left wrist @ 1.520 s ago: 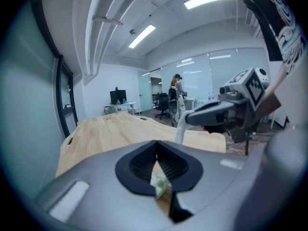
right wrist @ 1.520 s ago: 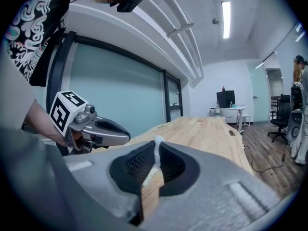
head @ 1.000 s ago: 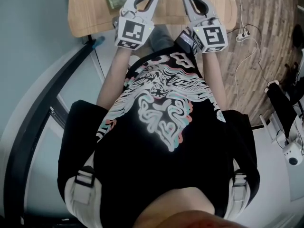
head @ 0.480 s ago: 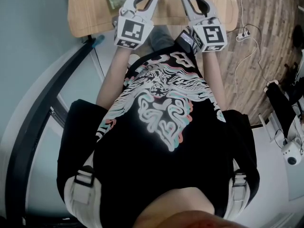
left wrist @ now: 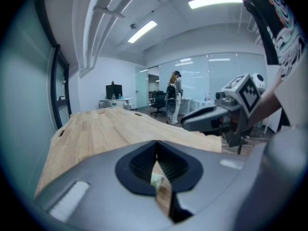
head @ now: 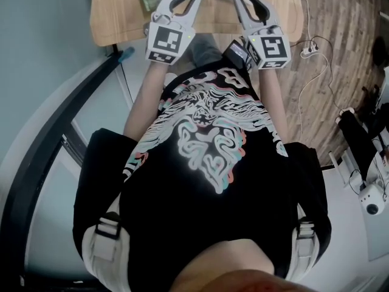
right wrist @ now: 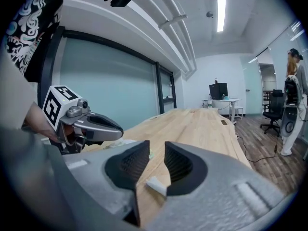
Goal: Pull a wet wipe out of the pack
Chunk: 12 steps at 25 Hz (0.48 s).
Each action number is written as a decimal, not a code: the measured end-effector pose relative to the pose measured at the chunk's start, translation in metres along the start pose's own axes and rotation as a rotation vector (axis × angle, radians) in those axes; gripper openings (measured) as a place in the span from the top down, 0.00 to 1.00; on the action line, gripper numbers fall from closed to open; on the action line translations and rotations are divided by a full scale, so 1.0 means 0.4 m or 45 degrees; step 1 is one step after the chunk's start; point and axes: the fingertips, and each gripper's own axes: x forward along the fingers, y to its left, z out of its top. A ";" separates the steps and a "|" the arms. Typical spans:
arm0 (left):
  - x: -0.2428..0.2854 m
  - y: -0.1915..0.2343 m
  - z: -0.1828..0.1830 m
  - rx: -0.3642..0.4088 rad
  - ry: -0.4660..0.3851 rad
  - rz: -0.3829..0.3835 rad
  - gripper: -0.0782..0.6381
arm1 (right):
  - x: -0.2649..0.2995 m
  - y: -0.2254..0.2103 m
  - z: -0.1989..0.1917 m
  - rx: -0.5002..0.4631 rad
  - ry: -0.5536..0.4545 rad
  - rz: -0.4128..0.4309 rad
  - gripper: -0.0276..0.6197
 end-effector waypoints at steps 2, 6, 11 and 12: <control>-0.015 0.007 0.005 -0.047 -0.017 0.021 0.90 | -0.011 0.009 0.009 -0.010 -0.007 0.010 0.82; -0.045 0.017 0.025 -0.085 -0.053 0.068 0.90 | -0.034 0.019 0.030 -0.042 -0.033 0.010 0.85; -0.079 0.021 0.056 -0.084 -0.087 0.123 0.90 | -0.065 0.030 0.057 -0.071 -0.065 -0.001 0.94; -0.082 0.021 0.063 -0.090 -0.094 0.133 0.90 | -0.072 0.028 0.065 -0.077 -0.072 -0.003 0.94</control>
